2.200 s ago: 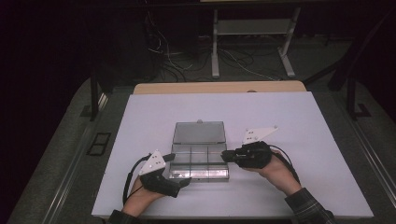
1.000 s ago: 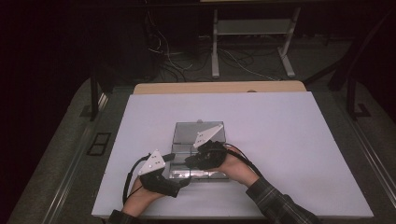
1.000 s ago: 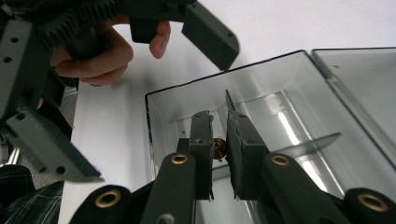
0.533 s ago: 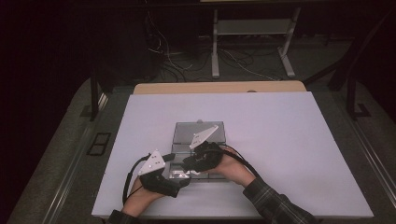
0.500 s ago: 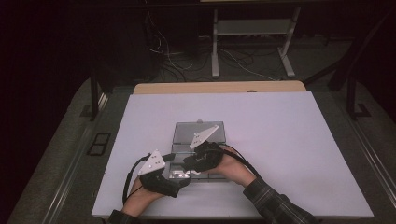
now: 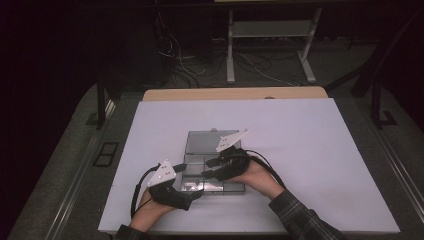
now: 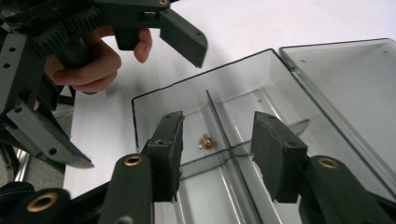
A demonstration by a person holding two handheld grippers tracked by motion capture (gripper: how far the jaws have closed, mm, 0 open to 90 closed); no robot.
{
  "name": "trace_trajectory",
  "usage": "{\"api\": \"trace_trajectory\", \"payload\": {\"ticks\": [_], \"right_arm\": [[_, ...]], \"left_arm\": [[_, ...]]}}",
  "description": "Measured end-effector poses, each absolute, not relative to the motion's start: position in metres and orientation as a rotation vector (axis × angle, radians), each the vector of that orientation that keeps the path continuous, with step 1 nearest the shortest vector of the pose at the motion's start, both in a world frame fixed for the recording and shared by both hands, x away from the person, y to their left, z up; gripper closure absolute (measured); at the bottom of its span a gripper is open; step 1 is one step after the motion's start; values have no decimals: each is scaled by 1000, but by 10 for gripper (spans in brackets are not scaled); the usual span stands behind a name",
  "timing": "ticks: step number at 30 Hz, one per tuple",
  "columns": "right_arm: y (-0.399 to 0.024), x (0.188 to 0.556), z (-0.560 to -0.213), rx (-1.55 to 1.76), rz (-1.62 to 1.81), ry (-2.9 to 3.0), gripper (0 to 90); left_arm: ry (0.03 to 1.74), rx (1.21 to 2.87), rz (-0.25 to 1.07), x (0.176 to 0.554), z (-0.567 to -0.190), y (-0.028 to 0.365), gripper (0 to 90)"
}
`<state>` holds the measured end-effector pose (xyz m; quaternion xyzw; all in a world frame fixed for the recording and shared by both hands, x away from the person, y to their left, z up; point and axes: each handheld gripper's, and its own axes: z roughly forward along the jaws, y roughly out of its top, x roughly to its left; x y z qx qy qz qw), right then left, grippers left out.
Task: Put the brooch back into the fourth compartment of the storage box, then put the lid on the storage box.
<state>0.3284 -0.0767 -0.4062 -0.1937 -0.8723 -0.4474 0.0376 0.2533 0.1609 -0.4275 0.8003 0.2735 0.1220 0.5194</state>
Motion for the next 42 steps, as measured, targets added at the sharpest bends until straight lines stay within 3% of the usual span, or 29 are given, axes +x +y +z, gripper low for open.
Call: {"api": "trace_trajectory", "payload": {"ticks": [14, 22, 35, 42], "right_arm": [[-102, 343, -400, -671, -1490, -2657, 427], [-118, 356, -397, -743, -1548, -2659, 434], [-151, 392, -390, -956, -1576, -2657, 630], [-162, 408, -399, -1085, -1555, -2681, 785]], "left_arm": [[721, 1933, 323, 277, -412, 166, 0], [774, 1935, 327, 301, -405, 171, 100], [856, 1943, 359, 347, -400, 173, 350], [929, 1952, 370, 378, -403, 174, 558]]}}
